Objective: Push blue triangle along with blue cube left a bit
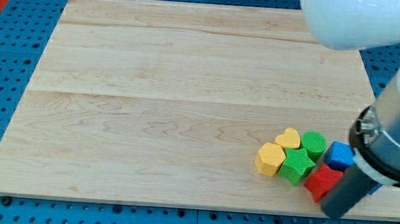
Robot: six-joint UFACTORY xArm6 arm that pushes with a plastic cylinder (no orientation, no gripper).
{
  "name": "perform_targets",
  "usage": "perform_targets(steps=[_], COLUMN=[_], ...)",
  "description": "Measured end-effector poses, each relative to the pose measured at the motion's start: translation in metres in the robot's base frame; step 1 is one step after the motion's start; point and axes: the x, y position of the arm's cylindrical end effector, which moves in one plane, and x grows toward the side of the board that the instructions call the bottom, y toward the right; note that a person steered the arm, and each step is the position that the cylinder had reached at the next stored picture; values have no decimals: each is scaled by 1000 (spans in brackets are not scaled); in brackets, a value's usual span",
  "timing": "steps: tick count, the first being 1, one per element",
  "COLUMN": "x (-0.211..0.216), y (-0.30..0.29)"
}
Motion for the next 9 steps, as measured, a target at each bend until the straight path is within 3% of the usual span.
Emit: perform_targets(steps=[2,3,4,5,6,9], x=[-24,3,2,2,1,-47], y=[-31,-31,-9,76,126,55])
